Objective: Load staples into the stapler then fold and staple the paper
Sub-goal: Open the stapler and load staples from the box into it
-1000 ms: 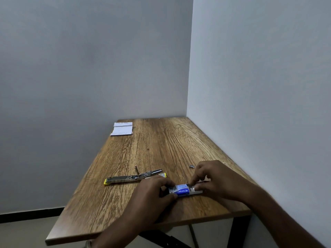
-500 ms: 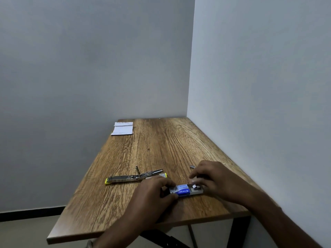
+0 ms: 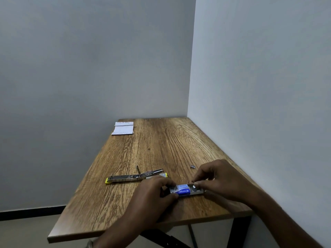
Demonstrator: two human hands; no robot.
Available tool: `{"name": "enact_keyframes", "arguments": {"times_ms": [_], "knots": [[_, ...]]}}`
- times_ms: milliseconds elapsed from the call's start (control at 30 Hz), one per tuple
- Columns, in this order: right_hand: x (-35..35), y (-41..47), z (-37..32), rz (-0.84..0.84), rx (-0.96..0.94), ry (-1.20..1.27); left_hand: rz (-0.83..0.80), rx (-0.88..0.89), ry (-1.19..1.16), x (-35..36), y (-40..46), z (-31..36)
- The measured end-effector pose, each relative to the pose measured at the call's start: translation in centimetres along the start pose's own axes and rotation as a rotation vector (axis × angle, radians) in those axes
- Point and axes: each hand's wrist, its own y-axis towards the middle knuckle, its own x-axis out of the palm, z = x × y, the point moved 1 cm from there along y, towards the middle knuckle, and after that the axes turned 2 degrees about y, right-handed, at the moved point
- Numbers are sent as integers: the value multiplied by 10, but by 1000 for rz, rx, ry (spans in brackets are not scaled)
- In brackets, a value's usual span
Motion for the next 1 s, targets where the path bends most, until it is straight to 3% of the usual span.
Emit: {"name": "enact_keyframes", "arguments": {"times_ms": [400, 600, 767, 1000], "knots": [[9, -1, 3, 127, 7, 268, 15, -6, -63, 0, -1, 0], [10, 13, -4, 131, -2, 390, 207, -50, -180, -22, -14, -6], [18, 38, -16, 78, -17, 396, 369, -169, -173, -60, -16, -41], [47, 86, -35, -33, 33, 409, 304, -283, -30, -77, 1, -87]]}}
